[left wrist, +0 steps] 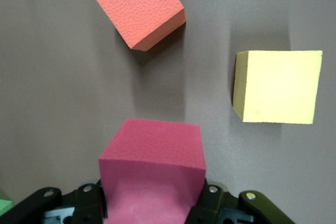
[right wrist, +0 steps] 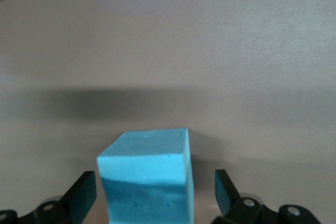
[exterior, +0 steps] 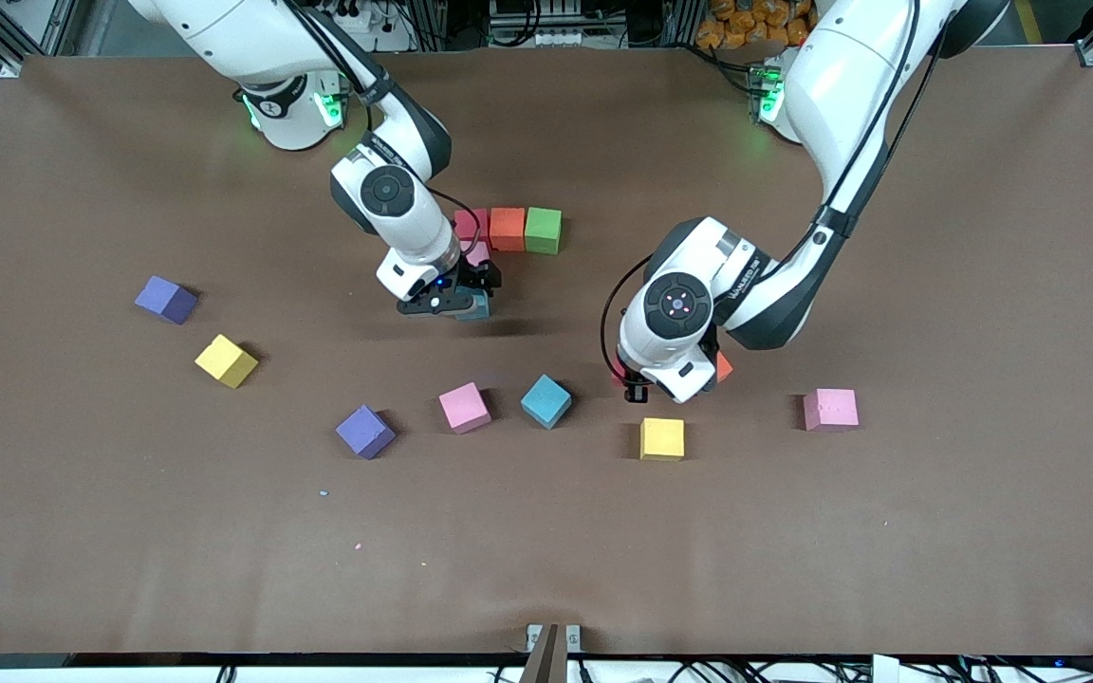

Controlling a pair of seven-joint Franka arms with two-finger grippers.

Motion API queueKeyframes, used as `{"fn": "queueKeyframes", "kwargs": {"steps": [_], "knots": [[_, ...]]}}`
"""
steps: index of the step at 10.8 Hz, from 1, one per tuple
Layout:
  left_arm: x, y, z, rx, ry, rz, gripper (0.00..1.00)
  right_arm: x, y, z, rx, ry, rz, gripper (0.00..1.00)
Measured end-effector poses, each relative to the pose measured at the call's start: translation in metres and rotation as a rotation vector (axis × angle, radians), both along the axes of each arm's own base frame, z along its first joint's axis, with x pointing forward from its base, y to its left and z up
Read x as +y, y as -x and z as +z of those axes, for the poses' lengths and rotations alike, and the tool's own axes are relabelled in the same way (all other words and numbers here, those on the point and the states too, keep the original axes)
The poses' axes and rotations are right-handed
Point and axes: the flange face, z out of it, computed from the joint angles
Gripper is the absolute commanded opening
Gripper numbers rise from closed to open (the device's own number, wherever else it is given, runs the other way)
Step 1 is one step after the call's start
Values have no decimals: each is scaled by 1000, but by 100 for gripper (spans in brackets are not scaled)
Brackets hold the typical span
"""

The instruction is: Arrange 11 blocks into digit 3

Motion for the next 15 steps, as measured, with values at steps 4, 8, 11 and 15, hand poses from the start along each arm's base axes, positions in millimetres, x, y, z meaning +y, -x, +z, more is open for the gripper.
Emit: {"fn": "queueKeyframes", "kwargs": {"steps": [4, 8, 11, 15], "knots": [[-2, 1, 1, -1, 1, -2, 7, -15, -14, -2, -9, 10, -19, 100], [-6, 3, 2, -3, 2, -2, 7, -10, -17, 3, -15, 1, -50, 100], [-10, 5, 3, -5, 2, 3, 7, 4, -21, 17, -32, -23, -87, 100], [-16, 8, 4, -6, 2, 14, 7, -27, -68, 73, -18, 21, -154, 100]]}}
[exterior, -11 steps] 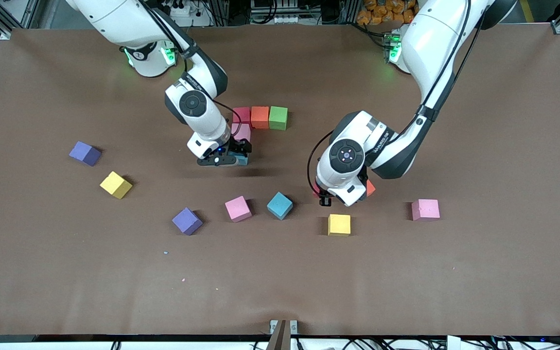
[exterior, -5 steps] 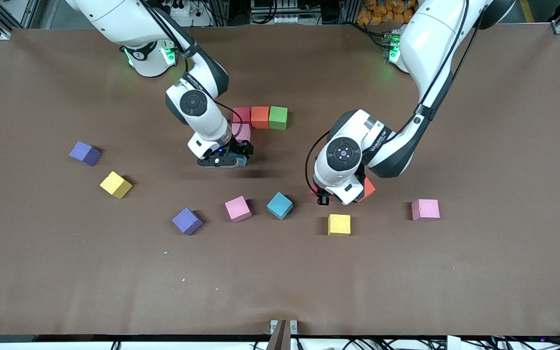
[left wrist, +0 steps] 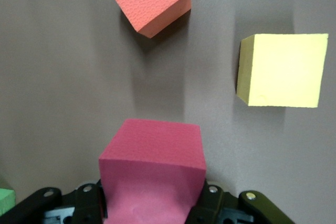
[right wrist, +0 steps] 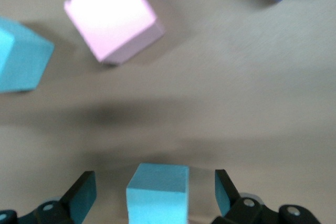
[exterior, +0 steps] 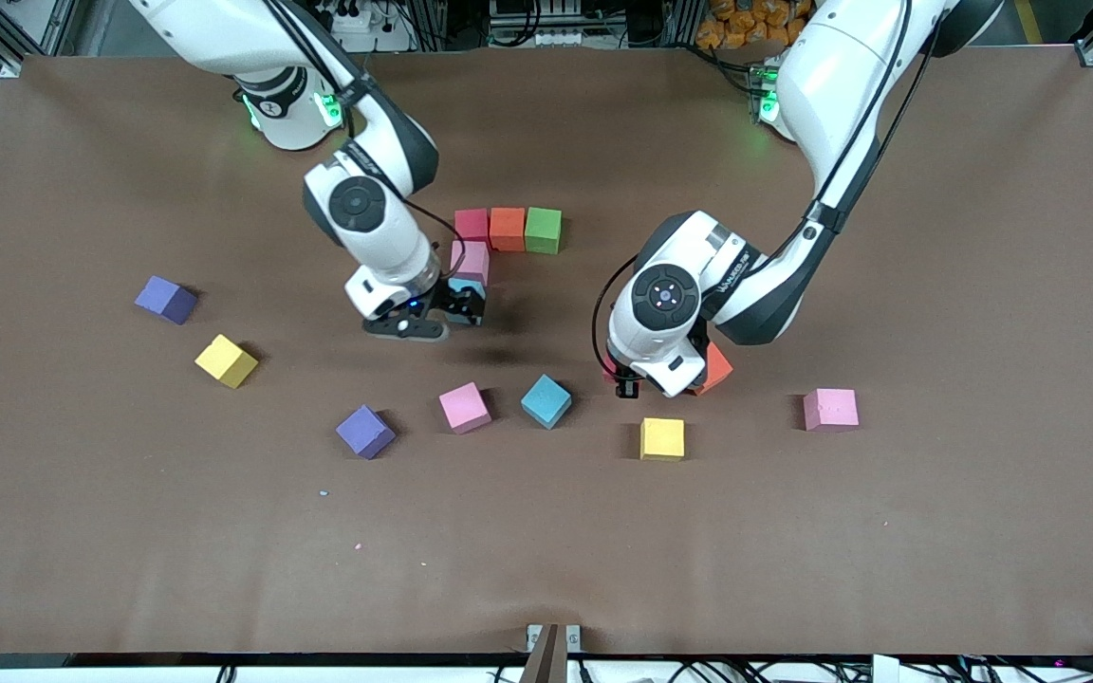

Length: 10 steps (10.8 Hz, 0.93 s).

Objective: Arrange 11 blocks into digit 3
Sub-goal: 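Open the right gripper while the left gripper carries magenta to the row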

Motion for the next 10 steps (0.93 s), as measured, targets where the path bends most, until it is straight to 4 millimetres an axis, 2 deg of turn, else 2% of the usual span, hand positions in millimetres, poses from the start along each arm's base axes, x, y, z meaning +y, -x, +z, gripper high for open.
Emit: {"fn": "queueKeyframes", "kwargs": {"steps": [1, 4, 8, 10], "knots": [[-5, 2, 0, -6, 4, 12, 7, -13, -13, 15, 1, 11, 3, 100], [-28, 15, -2, -25, 20, 42, 7, -62, -47, 39, 17, 38, 27, 100], [-76, 46, -11, -53, 59, 64, 7, -111, -66, 55, 26, 57, 55, 100], [-104, 70, -24, -56, 76, 44, 7, -132, -74, 59, 34, 62, 72, 100]]}}
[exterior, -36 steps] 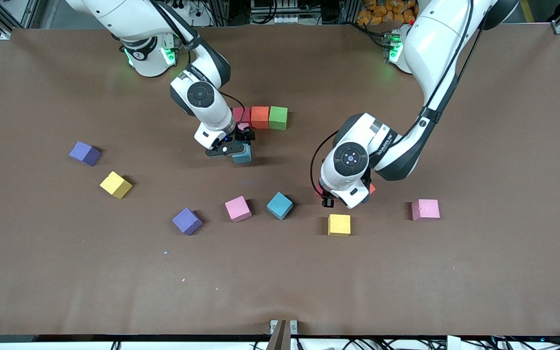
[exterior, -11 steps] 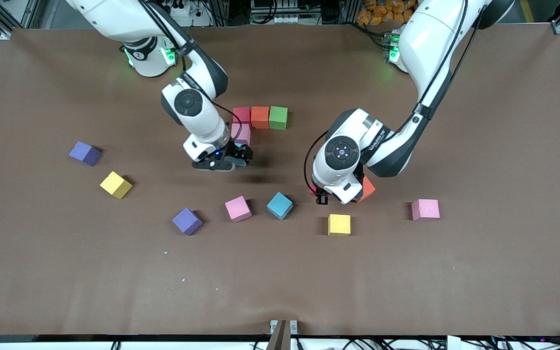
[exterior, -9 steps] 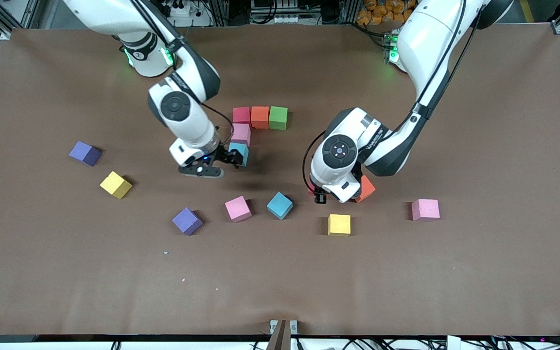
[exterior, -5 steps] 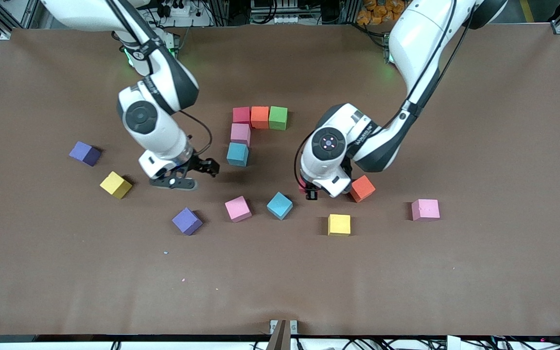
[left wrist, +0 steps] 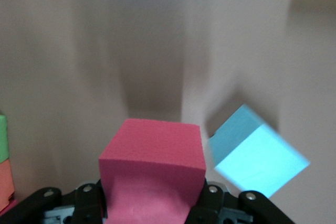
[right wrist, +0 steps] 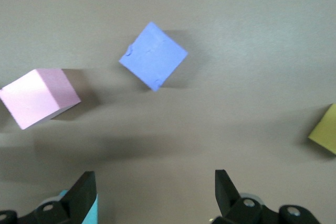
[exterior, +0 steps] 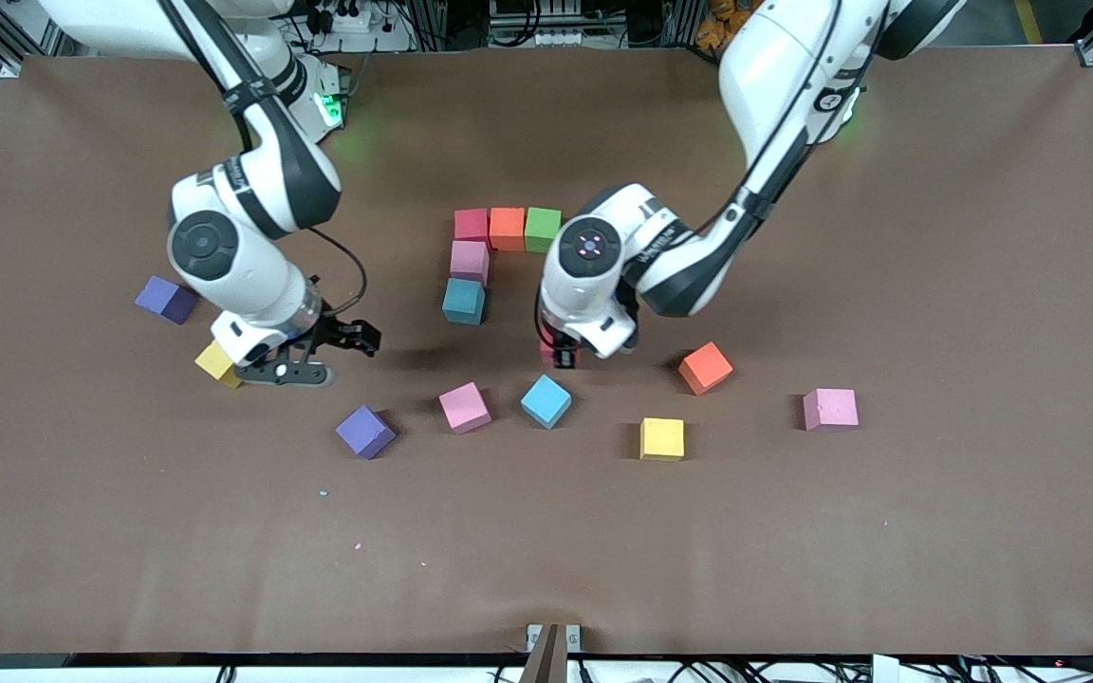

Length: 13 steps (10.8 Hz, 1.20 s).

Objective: Arrange 11 blocks into digit 3
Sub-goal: 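Open the right gripper while the left gripper carries magenta to the row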

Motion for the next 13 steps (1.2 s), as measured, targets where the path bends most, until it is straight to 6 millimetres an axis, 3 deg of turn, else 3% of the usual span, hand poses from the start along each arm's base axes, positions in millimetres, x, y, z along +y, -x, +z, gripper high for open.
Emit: {"fn": "queueKeyframes", "kwargs": {"steps": [3, 6, 13], "knots": [[-35, 35, -26, 2, 15, -29, 7, -5, -2, 1, 0, -3, 3, 100], [-47, 42, -46, -24, 0, -8, 7, -2, -16, 1, -31, -31, -7, 100], [-76, 73, -62, -26, 11, -27, 7, 21, -41, -43, -70, -72, -6, 100]]}}
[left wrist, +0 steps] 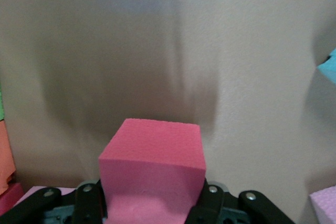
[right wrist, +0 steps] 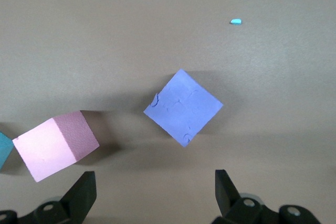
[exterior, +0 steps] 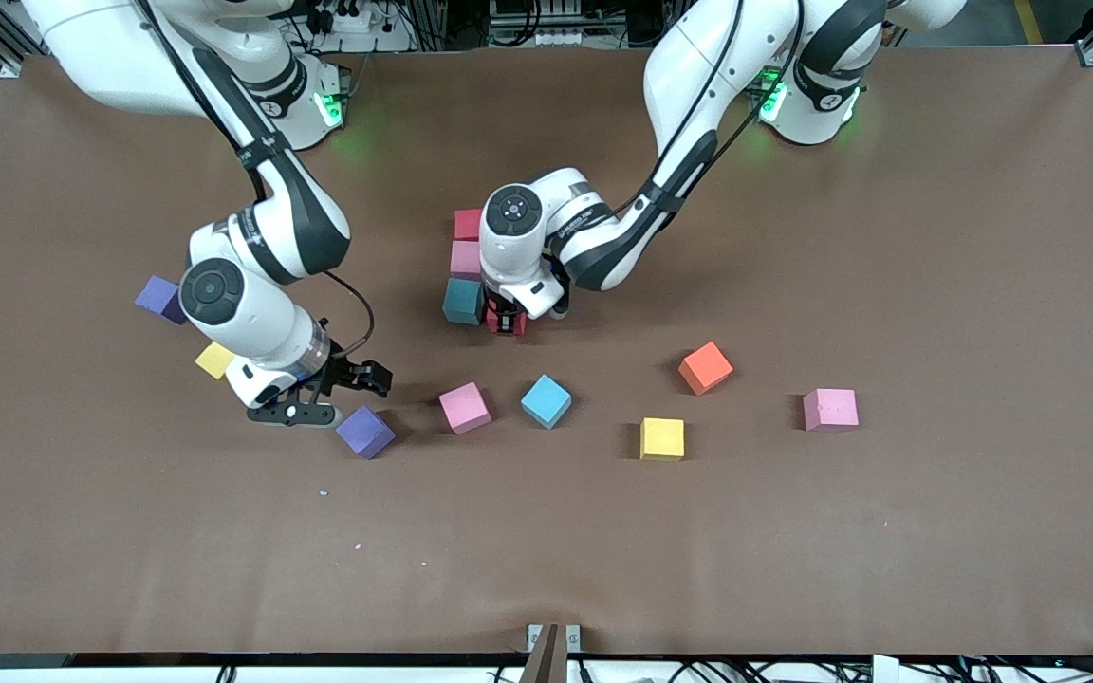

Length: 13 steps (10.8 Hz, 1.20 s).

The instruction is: Arrange 11 blocks into digit 3

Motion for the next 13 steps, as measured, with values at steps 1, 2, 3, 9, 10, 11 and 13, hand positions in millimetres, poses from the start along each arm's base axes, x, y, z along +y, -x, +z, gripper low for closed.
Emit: {"fn": "queueKeyframes", "kwargs": {"steps": [1, 2, 3, 9, 10, 11, 13], "knots": [[-2, 3, -1, -2, 3, 5, 7, -1, -1, -1, -1, -1, -2, 100], [-5, 5, -1, -4, 7, 3, 7, -1, -2, 0, -3, -1, -3, 100], [-6, 6, -1, -7, 12, 3, 7, -2, -2, -1, -3, -1, -4, 100], [-7, 6, -7, -7, 17, 17, 100, -16, -25, -48, -33, -15, -43, 100], [-8, 8, -8, -7, 17, 15, 100, -13, -27, -50, -34, -16, -43, 100], [-10, 12, -9, -6, 16, 8, 100, -3, -26, -48, -37, -19, -49, 100], [-16, 15, -4, -11, 23, 2, 100, 23, -19, -45, -36, -26, -66, 100]]}}
